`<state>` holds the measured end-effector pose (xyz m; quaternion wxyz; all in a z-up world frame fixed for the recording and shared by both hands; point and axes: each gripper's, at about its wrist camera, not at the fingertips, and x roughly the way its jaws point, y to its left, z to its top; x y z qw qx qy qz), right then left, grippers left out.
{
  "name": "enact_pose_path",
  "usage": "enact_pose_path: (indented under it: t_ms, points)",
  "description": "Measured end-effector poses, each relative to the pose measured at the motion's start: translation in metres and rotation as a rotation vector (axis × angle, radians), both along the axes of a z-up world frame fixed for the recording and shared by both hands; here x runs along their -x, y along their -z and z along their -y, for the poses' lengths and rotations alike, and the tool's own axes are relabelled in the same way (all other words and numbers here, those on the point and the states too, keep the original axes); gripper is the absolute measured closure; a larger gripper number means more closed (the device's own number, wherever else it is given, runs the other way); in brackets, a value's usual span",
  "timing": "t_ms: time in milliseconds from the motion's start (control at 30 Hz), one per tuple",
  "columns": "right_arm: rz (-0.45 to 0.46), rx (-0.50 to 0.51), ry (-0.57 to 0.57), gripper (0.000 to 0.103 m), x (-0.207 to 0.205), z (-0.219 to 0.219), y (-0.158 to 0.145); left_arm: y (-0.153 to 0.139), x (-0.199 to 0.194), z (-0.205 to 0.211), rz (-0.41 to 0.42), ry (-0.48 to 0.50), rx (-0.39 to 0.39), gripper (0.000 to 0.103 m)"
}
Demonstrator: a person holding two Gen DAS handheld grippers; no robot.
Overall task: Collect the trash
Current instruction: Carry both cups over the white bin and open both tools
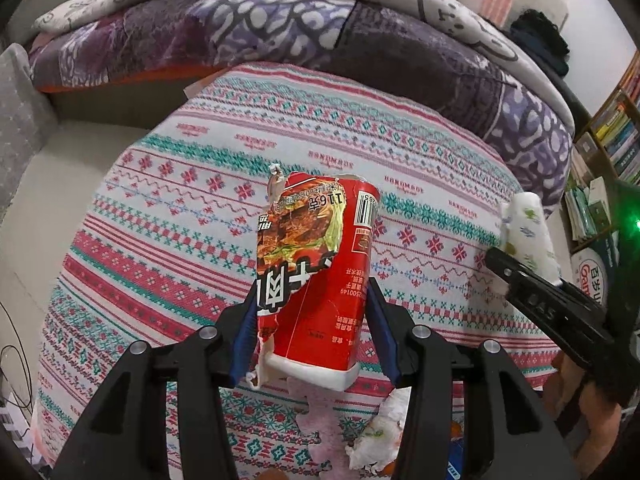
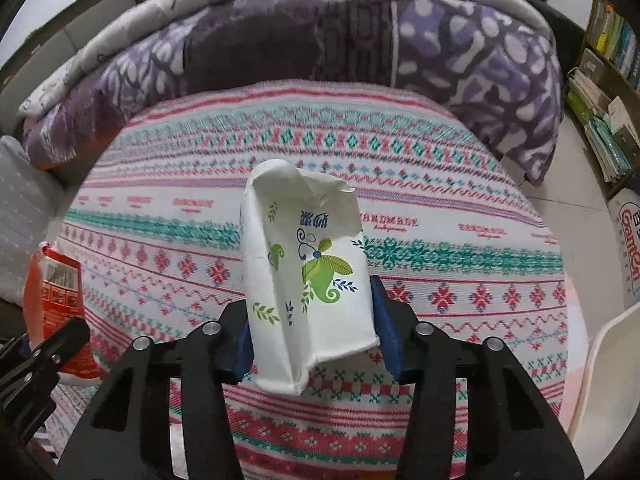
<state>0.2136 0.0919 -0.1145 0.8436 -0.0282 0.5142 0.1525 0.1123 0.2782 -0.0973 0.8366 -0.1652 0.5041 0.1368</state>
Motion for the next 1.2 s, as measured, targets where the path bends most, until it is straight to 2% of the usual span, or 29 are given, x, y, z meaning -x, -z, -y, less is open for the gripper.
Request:
enact_pose_path:
  t_ms: [367,600,833,1033,1200]
  points:
    - [0.183,-0.021,0.018,0.058,0.047,0.02,-0.065,-0.055,0.024,0.018,0.128,-0.04,-0.09,0.054]
    - [0.229,-0.04,0.052,0.057,0.08,0.044,-0.089,-0.084,0.043,0.047,0.203,-0.031,-0.111,0.054]
    - [0.249,-0.051,0.108,0.056,0.102,0.075,-0.094,-0.089,0.054,0.075,0.225,-0.022,-0.158,0.054]
    - [0.254,-0.06,0.149,0.056,0.103,0.099,-0.093,-0.08,0.052,0.093,0.209,0.001,-0.175,0.054]
    - [0.242,-0.073,0.178,0.055,0.101,0.121,-0.095,-0.083,0.048,0.113,0.221,0.034,-0.182,0.054]
